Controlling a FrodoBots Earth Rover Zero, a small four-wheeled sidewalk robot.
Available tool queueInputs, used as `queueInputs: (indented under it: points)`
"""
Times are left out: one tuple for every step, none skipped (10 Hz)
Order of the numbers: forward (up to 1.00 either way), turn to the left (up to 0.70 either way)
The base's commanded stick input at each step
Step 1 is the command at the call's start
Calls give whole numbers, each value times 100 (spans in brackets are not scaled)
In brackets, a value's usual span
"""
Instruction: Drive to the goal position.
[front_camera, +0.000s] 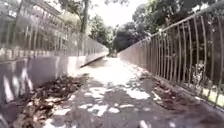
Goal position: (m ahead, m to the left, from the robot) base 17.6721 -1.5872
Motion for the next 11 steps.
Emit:
queueInputs:
  points:
    - [70, 0]
    - [70, 0]
    - [70, 0]
    - [70, 0]
    - [70, 0]
    - [70, -18]
    - [70, -35]
    - [70, -35]
    - [70, -35]
    - [70, -35]
    - [70, -21]
